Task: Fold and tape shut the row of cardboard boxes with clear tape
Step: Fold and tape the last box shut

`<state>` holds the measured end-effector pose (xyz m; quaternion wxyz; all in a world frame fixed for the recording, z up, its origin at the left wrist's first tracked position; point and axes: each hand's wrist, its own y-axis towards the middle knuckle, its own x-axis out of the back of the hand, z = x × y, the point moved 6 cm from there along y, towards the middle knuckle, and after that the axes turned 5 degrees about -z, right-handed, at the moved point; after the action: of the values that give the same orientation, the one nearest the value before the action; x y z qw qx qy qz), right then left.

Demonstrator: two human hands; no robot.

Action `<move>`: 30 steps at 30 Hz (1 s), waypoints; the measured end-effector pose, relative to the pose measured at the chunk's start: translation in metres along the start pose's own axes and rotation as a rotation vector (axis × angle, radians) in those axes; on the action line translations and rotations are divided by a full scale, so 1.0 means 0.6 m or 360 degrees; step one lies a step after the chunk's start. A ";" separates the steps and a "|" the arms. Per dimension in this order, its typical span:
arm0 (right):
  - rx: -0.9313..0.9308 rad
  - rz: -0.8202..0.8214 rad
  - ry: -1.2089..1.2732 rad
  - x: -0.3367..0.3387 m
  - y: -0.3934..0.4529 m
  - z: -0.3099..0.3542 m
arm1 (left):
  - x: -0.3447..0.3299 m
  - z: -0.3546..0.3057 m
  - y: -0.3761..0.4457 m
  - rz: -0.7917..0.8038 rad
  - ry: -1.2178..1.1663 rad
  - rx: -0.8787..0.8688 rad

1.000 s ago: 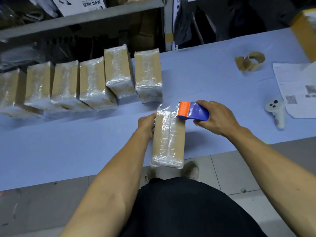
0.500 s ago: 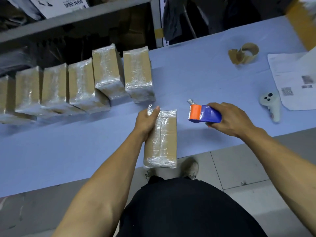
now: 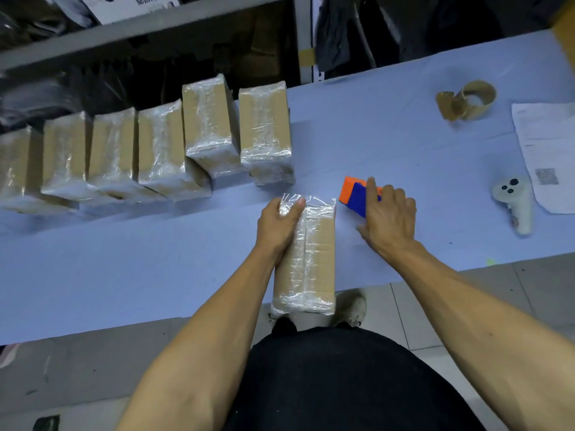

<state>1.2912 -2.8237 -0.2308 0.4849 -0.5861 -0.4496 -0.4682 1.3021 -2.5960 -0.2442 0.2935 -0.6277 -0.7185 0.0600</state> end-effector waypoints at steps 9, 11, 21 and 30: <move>-0.0085 -0.0217 0.1080 -0.014 0.002 0.052 | 0.030 0.011 -0.011 -0.0359 -0.0145 -0.0042; -0.0315 -0.0119 0.1694 -0.012 -0.012 0.053 | 0.024 0.007 -0.011 -0.0262 -0.0138 -0.0057; -0.0363 -0.0379 0.2325 0.100 -0.023 0.108 | 0.064 -0.059 -0.025 -0.0251 -0.0660 -0.0155; -0.0443 -0.0638 0.2134 0.136 -0.037 0.141 | 0.079 -0.069 -0.059 -0.0521 -0.0868 -0.0158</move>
<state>1.2918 -2.7315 -0.1549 0.4822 -0.1345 -0.0896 -0.8610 1.2901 -2.5706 -0.1778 0.0650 -0.4781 -0.8641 0.1430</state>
